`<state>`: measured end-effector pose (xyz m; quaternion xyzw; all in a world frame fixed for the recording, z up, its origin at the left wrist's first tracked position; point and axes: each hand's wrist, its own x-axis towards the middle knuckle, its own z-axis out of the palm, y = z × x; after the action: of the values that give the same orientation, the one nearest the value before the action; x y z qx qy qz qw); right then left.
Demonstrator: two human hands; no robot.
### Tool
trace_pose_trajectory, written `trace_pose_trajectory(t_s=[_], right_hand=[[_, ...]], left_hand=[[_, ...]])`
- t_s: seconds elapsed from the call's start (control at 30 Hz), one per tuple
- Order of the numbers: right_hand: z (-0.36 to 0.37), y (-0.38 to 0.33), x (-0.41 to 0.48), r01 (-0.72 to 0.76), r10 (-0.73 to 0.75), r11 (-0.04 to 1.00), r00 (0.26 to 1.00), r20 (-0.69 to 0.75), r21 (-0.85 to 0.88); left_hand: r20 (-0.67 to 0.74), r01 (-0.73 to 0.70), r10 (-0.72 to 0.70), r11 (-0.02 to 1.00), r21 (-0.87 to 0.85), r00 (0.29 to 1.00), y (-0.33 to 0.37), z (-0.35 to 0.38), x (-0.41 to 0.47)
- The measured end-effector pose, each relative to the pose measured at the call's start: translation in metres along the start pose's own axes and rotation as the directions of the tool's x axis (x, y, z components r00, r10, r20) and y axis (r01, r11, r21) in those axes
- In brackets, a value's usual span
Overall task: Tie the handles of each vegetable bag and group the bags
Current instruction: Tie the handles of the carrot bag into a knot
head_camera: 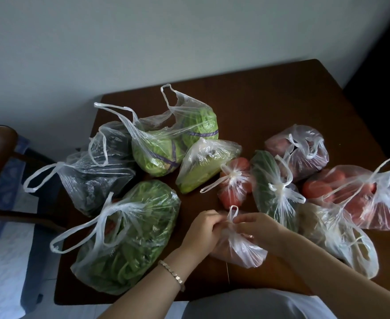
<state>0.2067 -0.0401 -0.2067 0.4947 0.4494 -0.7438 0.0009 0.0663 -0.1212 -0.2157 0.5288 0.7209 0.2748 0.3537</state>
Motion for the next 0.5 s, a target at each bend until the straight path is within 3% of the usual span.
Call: trace_pose_trajectory(t_s=[0.07, 0.17, 0.27, 0.33, 0.43, 0.5], right_hand=[[-0.001, -0.001, -0.003, 0.077, -0.077, 0.996, 0.997, 0.0, -0.05], [0.009, 0.004, -0.004, 0.26, -0.288, 0.948, 0.946, -0.149, -0.181], [0.016, 0.012, 0.001, 0.33, -0.452, 0.822, 0.874, -0.178, -0.465], [0.017, 0.012, 0.002, 0.355, -0.546, 0.63, 0.835, -0.07, -0.691], [0.015, 0.015, 0.004, 0.367, -0.724, 0.272, 0.687, 0.062, -0.889], [0.014, 0.017, 0.005, 0.352, -0.752, 0.158, 0.648, 0.119, -0.923]], left_hand=[[0.015, 0.149, -0.148, 0.983, -0.107, 0.989, 0.002, 0.004, 0.003], [0.12, 0.417, -0.4, 0.872, -0.257, 0.909, 0.004, 0.006, 0.011], [0.139, 0.491, -0.472, 0.816, -0.306, 0.87, 0.004, 0.005, 0.01], [0.124, 0.516, -0.506, 0.788, -0.336, 0.854, 0.002, 0.007, 0.009], [0.091, 0.577, -0.595, 0.714, -0.396, 0.799, 0.005, 0.009, 0.01], [0.037, 0.574, -0.607, 0.727, -0.376, 0.793, 0.005, 0.011, 0.013]])
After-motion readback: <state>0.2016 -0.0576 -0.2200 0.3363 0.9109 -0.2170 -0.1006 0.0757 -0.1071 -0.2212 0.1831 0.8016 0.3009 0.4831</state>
